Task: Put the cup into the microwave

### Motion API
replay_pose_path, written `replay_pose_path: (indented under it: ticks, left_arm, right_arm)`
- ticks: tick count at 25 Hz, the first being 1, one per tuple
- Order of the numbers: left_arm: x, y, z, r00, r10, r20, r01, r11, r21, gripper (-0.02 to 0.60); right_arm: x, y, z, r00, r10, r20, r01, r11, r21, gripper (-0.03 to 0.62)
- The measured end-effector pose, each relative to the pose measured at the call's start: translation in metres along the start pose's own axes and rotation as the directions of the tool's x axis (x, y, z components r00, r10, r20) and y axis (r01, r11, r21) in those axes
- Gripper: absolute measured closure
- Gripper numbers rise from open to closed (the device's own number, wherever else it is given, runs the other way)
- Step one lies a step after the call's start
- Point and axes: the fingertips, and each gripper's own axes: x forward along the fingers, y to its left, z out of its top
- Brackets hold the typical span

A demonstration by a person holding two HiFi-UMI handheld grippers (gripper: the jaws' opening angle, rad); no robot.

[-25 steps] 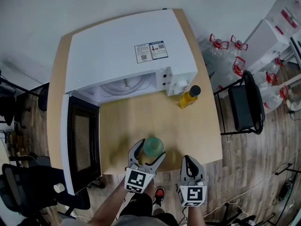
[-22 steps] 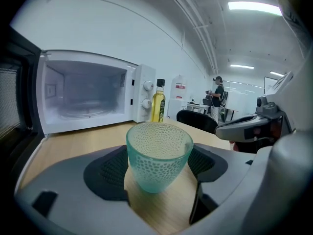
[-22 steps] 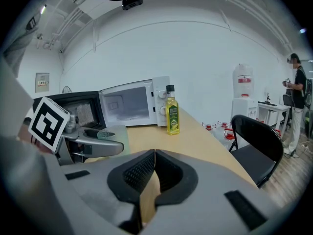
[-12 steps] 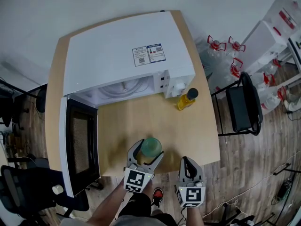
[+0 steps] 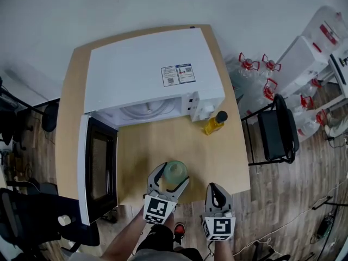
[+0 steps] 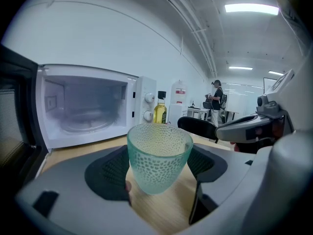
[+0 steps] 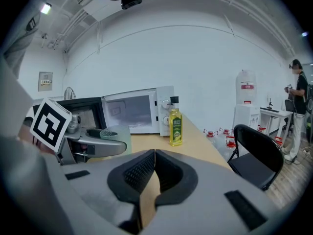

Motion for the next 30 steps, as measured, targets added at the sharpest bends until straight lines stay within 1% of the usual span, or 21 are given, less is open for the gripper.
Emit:
replay_pose_path:
  ticks: [6,14,22,30]
  left_arm:
    - [-0.018,0.012,0.031,0.999,0.033,0.037,-0.033,0.999,-0.002,0.195]
    - [-0.046,0.037,0.066,0.991,0.103,0.085,-0.102,0.995,-0.014,0.195]
    - [-0.063,0.066,0.085,0.982,0.162,0.101,-0.16,0.987,-0.026,0.195]
    - [-0.065,0.103,0.097,0.968,0.225,0.111,-0.22,0.974,-0.053,0.195]
  right_arm:
    - [-0.002,0.011,0.032,0.999,0.014,0.038,-0.013,1.0,-0.027,0.576]
    - [0.003,0.033,0.073,0.995,0.059,0.081,-0.052,0.995,-0.087,0.576]
    - [0.025,0.058,0.105,0.987,0.12,0.111,-0.107,0.988,-0.114,0.576]
    - [0.06,0.082,0.125,0.974,0.185,0.13,-0.168,0.977,-0.129,0.576]
